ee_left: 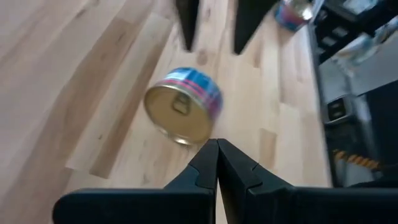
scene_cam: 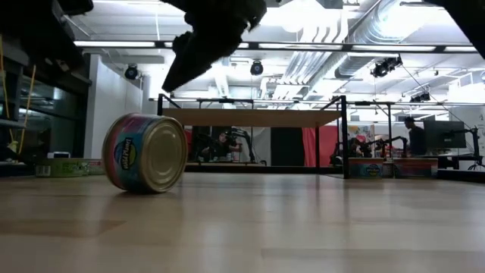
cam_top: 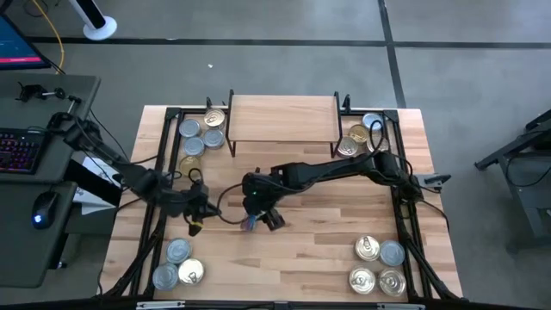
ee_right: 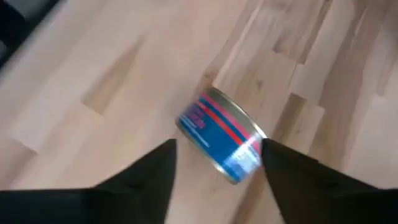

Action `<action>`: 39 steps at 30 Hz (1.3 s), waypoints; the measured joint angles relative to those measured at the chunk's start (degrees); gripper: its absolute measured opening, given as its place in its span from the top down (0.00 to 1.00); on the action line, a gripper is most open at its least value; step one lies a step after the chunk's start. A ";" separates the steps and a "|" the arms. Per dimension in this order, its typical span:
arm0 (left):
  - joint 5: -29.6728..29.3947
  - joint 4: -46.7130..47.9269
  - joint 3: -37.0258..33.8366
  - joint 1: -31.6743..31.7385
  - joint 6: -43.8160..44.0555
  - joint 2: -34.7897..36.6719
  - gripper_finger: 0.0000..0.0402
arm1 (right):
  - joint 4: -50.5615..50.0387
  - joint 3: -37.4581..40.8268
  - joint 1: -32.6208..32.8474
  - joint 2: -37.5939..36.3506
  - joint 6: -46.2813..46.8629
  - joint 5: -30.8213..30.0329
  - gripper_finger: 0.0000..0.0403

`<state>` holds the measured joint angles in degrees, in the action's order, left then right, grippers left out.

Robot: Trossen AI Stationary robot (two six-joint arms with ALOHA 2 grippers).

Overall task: Stack canned seafood by type on shelf
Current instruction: Put the blue pink tuna can on the shelf

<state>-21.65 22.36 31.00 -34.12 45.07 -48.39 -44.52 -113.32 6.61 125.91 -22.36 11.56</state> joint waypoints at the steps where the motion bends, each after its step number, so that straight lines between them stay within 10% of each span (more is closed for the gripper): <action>1: -0.01 -0.04 0.03 -0.25 0.64 0.36 1.00 | 0.30 -0.10 0.06 0.15 -2.28 -1.41 0.35; 39: 0.37 -46.61 0.10 -1.19 -3.77 2.39 1.00 | 3.55 -0.07 0.79 5.80 -18.68 -4.42 0.36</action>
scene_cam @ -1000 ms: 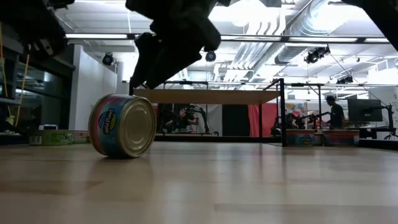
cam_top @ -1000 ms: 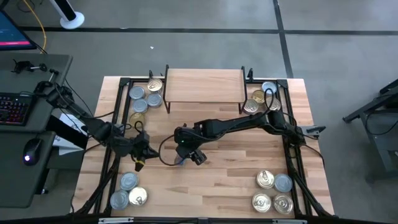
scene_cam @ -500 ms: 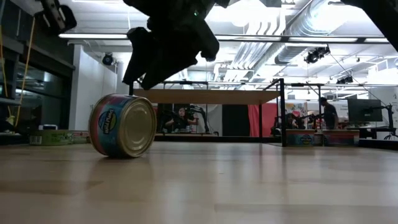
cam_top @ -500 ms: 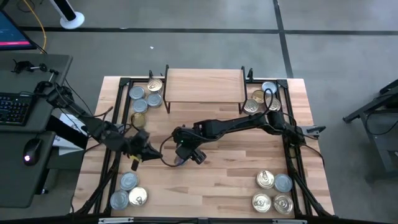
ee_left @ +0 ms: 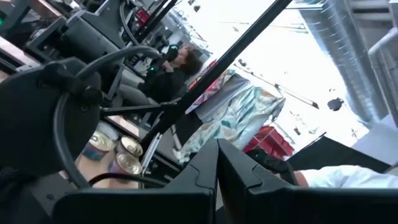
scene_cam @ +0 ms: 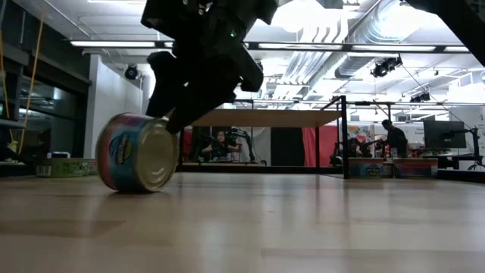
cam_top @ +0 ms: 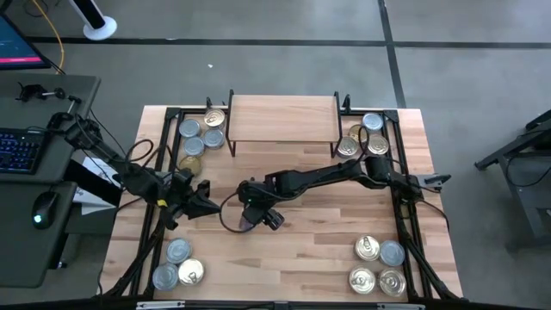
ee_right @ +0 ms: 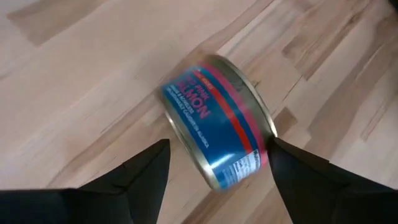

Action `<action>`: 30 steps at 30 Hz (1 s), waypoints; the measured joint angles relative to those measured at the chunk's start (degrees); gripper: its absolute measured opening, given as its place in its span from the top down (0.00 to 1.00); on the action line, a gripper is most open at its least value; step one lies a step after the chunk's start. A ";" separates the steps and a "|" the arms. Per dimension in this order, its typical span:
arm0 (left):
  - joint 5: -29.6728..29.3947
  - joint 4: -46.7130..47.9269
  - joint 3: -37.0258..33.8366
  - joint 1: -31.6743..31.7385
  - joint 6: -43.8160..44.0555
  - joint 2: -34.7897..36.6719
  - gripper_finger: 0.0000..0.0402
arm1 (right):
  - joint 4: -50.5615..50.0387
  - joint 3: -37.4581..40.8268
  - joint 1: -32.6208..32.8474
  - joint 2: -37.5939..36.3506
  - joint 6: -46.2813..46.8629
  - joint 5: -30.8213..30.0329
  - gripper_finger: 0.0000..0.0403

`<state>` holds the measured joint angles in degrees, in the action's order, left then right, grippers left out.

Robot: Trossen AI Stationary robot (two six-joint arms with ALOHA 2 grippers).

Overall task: Stack canned seafood by type on shelf
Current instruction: Put the blue pink tuna can on the shelf

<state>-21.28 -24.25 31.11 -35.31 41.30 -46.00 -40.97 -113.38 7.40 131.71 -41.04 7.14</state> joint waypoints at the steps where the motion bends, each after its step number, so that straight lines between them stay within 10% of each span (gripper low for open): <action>1: 0.00 0.25 -0.01 0.00 0.17 -0.03 1.00 | 0.13 0.00 0.10 0.19 0.06 -0.22 0.36; 14: 0.07 1.21 -0.01 0.00 -1.44 -0.16 1.00 | -5.09 -0.63 1.82 0.07 14.55 2.01 0.36; 21: -0.99 17.46 0.01 0.02 3.71 -1.04 1.00 | -11.13 -3.25 2.77 0.04 20.91 3.66 0.36; 30: 3.14 27.96 -0.01 0.02 11.08 -15.10 1.00 | -23.08 -2.19 3.33 -0.04 29.12 6.73 0.36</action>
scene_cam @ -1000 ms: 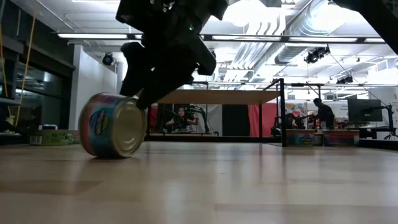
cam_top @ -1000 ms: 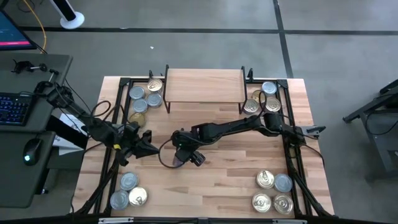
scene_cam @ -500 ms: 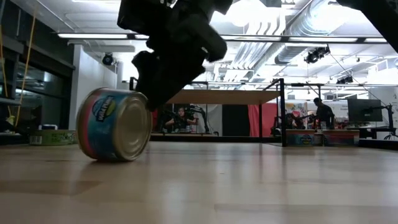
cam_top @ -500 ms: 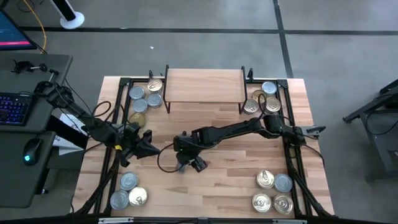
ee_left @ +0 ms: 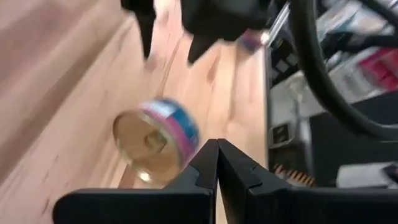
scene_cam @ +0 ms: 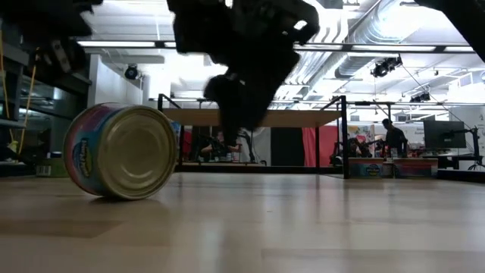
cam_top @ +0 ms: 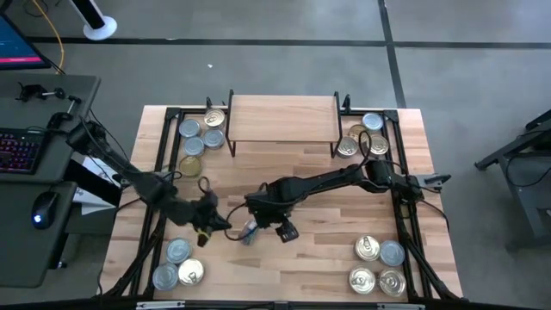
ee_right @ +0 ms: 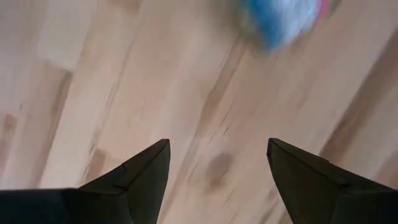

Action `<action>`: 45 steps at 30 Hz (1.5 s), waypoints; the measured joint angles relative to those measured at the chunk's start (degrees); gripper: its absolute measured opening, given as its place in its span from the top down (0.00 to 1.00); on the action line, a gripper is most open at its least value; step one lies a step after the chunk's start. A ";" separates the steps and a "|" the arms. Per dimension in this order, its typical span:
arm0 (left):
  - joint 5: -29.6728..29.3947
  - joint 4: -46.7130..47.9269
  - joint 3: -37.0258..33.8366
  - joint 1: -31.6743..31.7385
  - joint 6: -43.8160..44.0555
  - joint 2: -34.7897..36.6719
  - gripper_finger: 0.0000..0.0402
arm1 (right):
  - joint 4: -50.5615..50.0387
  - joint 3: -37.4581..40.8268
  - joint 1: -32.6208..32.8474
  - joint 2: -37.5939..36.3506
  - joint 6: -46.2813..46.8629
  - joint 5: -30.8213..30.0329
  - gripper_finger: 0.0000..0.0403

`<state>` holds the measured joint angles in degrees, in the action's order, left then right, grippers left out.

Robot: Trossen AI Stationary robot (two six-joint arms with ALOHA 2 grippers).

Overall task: Stack canned seafood by type on shelf
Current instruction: Put the blue pink tuna can on the shelf

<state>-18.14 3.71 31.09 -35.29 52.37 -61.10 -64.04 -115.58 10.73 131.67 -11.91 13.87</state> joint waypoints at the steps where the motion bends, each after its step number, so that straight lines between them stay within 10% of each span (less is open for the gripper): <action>1: 1.04 -0.58 0.00 0.00 0.03 -2.09 1.00 | 0.14 0.47 0.49 0.04 0.48 -0.05 0.36; 10: 0.89 -4.15 -0.02 -7.61 6.31 -12.42 1.00 | 3.95 1.12 3.91 -0.34 -0.82 -0.33 0.36; 17: -14.33 -3.67 0.00 -19.46 12.12 -13.97 1.00 | 11.86 -1.33 2.88 -0.73 -10.48 -7.00 0.36; 45: -11.99 -14.67 0.00 -19.41 23.04 -24.24 1.00 | 19.81 -1.24 1.15 0.82 -29.77 -9.53 0.36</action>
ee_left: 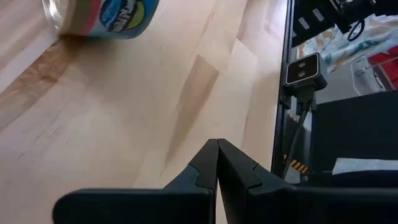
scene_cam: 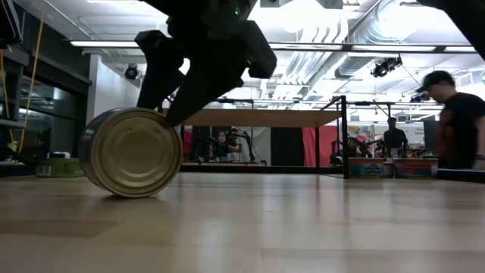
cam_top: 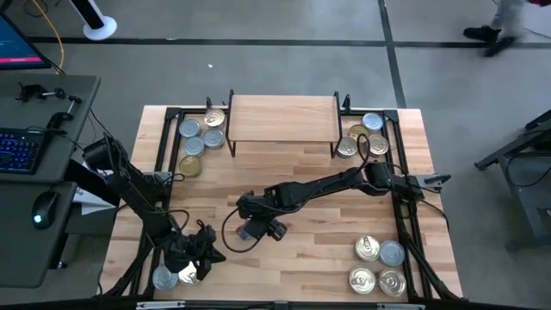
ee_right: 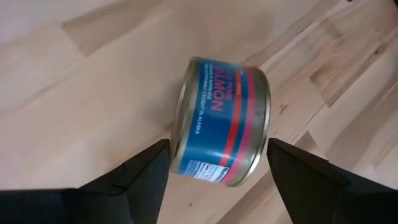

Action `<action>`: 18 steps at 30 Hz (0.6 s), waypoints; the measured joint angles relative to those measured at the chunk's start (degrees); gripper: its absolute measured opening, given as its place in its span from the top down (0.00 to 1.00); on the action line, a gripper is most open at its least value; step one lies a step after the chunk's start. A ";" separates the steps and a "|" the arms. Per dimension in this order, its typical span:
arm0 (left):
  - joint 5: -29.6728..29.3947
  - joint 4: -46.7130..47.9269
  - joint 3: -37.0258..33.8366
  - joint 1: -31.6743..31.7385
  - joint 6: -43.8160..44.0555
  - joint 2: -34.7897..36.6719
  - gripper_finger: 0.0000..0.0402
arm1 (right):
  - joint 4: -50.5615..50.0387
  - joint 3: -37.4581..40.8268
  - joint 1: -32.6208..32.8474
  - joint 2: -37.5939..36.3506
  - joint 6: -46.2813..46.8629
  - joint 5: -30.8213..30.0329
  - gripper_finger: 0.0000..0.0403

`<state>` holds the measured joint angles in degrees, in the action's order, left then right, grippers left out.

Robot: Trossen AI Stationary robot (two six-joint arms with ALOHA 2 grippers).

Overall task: Stack canned seafood by type on shelf
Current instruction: Put the blue pink tuna can on the shelf

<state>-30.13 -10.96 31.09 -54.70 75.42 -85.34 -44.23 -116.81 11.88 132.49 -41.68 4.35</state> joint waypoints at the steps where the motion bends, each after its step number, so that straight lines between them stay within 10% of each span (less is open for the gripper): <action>1: 0.00 0.13 0.00 0.00 -0.02 0.00 1.00 | 0.52 0.00 -0.02 0.00 1.04 0.26 0.36; 18: 1.63 0.46 0.00 0.04 -2.58 0.36 1.00 | 3.20 0.00 0.00 3.63 16.43 3.17 0.40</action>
<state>-28.50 -10.50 31.09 -54.65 72.84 -84.98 -41.03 -116.81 11.88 136.11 -25.25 7.51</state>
